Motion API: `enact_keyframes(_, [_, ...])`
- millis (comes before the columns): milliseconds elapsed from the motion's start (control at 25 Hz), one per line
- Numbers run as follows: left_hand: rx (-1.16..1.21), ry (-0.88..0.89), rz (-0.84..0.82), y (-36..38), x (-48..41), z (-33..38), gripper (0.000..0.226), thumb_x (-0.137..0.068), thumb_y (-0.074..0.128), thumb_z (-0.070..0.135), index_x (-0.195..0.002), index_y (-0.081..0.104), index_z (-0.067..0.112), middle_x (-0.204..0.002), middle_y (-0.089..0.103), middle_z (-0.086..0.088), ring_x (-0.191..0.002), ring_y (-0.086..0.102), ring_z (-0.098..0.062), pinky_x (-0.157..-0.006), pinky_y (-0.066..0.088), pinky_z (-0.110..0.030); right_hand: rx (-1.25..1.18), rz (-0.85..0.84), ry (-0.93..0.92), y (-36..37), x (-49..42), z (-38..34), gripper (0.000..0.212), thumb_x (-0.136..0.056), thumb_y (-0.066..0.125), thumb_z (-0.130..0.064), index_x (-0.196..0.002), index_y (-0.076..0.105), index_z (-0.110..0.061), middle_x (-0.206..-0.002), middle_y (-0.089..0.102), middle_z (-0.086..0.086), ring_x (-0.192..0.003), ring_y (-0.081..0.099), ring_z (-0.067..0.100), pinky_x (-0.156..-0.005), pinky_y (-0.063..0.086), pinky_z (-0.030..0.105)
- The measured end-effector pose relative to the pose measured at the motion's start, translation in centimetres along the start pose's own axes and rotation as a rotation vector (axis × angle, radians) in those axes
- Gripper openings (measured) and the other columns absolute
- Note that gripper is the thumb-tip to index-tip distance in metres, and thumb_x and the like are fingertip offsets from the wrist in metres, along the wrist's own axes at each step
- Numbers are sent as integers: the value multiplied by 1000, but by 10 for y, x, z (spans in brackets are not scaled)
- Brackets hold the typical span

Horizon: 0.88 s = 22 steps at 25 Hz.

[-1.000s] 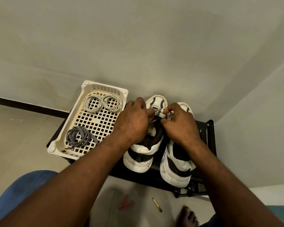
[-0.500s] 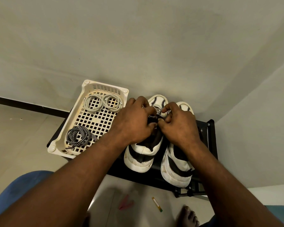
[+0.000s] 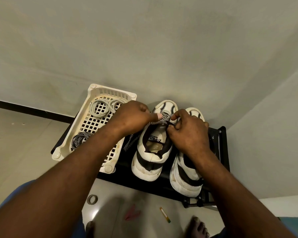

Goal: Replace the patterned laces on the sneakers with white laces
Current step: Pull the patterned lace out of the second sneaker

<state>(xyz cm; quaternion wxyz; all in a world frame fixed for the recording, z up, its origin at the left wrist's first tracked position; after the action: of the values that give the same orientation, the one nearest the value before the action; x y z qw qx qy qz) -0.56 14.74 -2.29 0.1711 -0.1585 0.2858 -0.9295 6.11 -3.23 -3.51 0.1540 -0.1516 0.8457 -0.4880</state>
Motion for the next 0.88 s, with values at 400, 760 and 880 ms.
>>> enact_keyframes(400, [504,174,-48,-18,4,7,39,-78,88,28,-53,60,16,-53,55,-2,-52,48,-14,-58,42,-25,-19,-13,37,0,0,2,25,-89,69,-34,-112,62,-34,-74,68,-9,-90,65,17,-108,37,46])
enact_keyframes(760, [930,150,-163,-23,10,13,34,-96,62,39,-80,61,9,-74,69,-7,-72,70,-26,-81,61,-43,-16,-20,40,1,-1,2,26,-87,70,-35,-112,62,-34,-74,68,-9,-87,66,18,-106,43,49])
enact_keyframes(880, [586,127,81,-29,3,2,37,-99,66,34,-68,59,14,-53,49,1,-46,45,-14,-57,45,-30,-17,-19,31,2,0,2,25,-87,68,-34,-111,62,-34,-71,66,-9,-84,66,18,-105,44,49])
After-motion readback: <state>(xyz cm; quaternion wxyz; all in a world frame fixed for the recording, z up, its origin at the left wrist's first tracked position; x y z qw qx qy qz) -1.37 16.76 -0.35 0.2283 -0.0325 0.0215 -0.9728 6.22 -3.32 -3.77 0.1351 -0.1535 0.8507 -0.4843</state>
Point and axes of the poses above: each hand's wrist, its own x-axis away from the middle knuckle, its own y-axis out of the palm, z = x × y, the point moved 2 cm from there along -x, towards the middle knuckle
